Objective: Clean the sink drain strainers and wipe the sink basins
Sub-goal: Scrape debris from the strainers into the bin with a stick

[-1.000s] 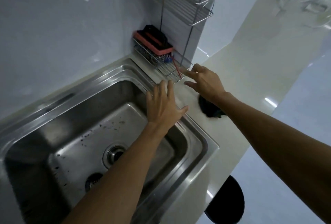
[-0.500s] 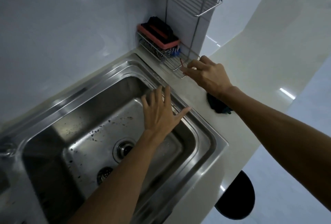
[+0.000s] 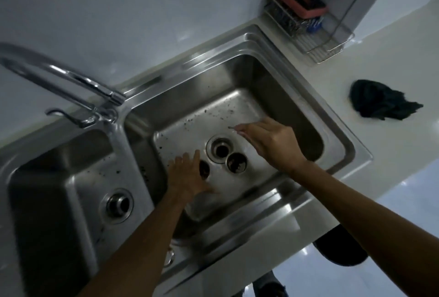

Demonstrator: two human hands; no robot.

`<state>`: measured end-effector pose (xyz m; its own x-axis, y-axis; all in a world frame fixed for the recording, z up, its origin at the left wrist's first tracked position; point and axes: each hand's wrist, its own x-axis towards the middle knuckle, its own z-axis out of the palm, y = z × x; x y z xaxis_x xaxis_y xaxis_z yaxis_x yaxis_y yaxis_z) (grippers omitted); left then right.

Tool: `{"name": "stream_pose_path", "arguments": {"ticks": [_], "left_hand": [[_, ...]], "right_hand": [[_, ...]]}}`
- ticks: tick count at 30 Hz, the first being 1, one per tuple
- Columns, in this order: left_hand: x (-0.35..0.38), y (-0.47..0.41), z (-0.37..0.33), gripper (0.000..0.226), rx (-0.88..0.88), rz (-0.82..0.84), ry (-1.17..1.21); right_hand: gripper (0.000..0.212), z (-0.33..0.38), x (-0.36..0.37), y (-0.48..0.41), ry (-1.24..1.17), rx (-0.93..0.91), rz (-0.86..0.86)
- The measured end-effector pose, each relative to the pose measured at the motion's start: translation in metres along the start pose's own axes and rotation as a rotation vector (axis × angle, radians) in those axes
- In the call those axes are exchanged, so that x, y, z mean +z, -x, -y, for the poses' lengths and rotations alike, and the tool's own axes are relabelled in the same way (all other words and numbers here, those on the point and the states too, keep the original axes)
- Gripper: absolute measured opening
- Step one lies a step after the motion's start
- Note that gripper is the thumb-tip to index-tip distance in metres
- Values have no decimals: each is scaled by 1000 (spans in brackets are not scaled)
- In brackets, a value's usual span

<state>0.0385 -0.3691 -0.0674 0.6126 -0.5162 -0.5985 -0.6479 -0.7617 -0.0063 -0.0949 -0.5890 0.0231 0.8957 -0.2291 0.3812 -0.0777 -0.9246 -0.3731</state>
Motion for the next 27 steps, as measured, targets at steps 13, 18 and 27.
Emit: {"name": "stream_pose_path", "arguments": {"ticks": [13, 18, 27], "left_hand": [[41, -17, 13, 78, 5, -74, 220], [22, 8, 3, 85, 42, -161, 367], [-61, 89, -144, 77, 452, -446, 604]], "right_hand": [[30, 60, 56, 36, -257, 304, 291], [24, 51, 38, 43, -288, 416, 209], [15, 17, -97, 121, -480, 577, -252]]}}
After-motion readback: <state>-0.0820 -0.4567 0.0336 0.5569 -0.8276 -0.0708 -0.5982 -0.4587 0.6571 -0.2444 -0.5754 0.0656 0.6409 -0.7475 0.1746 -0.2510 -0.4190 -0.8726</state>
